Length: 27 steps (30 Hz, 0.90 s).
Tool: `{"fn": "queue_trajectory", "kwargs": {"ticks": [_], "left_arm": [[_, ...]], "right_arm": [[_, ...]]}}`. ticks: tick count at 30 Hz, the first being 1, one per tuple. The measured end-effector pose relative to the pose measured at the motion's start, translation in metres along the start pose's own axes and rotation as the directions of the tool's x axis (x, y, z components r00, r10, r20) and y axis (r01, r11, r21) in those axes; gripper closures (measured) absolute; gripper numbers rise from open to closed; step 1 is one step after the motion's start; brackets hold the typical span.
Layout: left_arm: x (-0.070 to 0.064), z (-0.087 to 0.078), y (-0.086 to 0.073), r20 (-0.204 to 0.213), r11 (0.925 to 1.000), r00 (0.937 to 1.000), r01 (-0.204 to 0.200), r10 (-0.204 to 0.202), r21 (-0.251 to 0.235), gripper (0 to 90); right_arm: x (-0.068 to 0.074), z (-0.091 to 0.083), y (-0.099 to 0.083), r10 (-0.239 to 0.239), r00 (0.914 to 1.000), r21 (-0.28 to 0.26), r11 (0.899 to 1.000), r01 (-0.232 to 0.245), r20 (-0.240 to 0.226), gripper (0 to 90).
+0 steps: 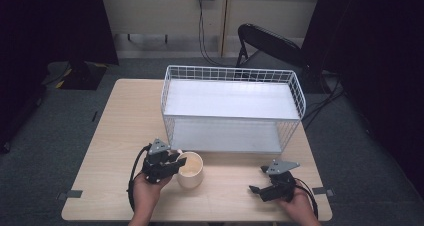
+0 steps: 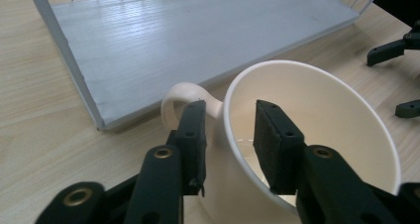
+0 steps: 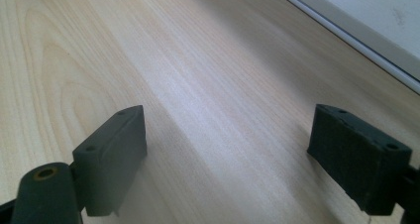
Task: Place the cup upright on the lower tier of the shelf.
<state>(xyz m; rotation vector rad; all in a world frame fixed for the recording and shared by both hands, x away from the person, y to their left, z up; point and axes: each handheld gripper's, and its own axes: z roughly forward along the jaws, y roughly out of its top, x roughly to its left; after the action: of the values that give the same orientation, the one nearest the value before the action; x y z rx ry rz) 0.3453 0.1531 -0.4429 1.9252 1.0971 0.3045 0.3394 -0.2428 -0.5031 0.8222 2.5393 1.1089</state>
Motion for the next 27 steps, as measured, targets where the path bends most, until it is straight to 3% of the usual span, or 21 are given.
{"fn": "queue_trajectory", "kwargs": {"ticks": [1,2,8,15,18,20,27], "left_arm": [[0.000,0.000,0.000,0.000,1.0000,1.0000,0.000,0.000,0.000,67.8],[0.000,0.002,0.000,-0.001,0.9997,0.9997,0.025,-0.025,-0.004,68.2],[0.002,0.003,0.000,-0.002,0.9996,0.9997,0.025,-0.025,-0.013,74.7],[-0.001,0.003,0.003,-0.025,0.9997,0.9997,-0.007,0.007,-0.023,79.6],[-0.004,-0.001,0.006,-0.020,0.9983,0.9998,-0.002,0.001,-0.058,83.7],[-0.007,-0.002,0.011,-0.023,0.9985,0.9990,-0.038,0.037,-0.039,86.7],[-0.010,0.000,0.011,-0.020,0.9986,0.9992,-0.036,0.035,-0.039,85.0]], "right_arm": [[0.000,0.000,0.000,0.000,1.0000,0.000,1.000,0.000,0.000,14.1],[0.000,0.000,0.000,0.000,1.0000,0.000,1.000,0.000,0.000,14.1],[0.000,0.000,0.000,0.000,1.0000,0.000,1.000,0.000,0.000,14.1],[0.000,0.000,0.000,0.000,1.0000,0.000,1.000,0.000,0.000,14.1],[0.000,0.000,0.000,0.000,1.0000,0.000,1.000,0.000,0.000,14.1],[0.000,0.000,0.000,0.000,1.0000,0.000,1.000,0.000,0.000,14.1],[0.000,0.000,0.000,0.000,1.0000,0.000,1.000,0.000,0.000,14.1]]}}
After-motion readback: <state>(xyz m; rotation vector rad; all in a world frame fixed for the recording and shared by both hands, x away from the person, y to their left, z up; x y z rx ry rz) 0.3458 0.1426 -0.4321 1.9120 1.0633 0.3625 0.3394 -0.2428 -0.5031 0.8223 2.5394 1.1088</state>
